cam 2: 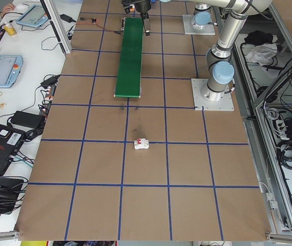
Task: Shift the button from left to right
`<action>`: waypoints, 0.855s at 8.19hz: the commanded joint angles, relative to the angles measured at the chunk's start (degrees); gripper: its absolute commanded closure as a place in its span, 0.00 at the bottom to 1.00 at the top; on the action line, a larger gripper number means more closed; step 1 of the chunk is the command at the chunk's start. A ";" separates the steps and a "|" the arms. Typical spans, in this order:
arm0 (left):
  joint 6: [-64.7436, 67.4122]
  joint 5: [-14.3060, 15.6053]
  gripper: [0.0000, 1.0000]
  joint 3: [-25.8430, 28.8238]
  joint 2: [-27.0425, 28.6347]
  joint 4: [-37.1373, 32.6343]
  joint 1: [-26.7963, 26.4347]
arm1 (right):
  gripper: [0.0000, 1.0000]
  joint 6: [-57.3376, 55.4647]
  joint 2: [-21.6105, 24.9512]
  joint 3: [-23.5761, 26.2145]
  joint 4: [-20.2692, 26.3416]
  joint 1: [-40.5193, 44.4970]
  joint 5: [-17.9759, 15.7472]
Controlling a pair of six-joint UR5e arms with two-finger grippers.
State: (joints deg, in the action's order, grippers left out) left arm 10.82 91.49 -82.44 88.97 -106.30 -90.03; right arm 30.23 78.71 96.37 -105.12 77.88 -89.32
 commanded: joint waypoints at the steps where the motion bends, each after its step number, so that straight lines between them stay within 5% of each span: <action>1: -0.01 0.00 0.00 0.00 -0.11 -0.05 0.03 | 1.00 36.61 3.56 -1.80 2.73 -15.41 -7.18; 4: -0.01 0.00 0.00 0.00 -0.11 -0.05 0.03 | 1.00 71.27 -0.28 -1.98 -5.51 -33.18 -4.39; 6: -0.01 0.00 0.00 0.00 -0.19 -0.05 0.03 | 1.00 87.21 -8.61 -1.89 -15.07 -39.45 4.19; 7: 0.08 0.00 0.00 0.00 -0.20 -0.05 0.03 | 1.00 89.71 -11.88 -1.80 -16.16 -39.90 4.68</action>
State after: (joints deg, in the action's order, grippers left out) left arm 10.82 91.49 -82.44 88.82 -106.34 -90.00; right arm 110.28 73.55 94.48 -116.27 41.29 -88.82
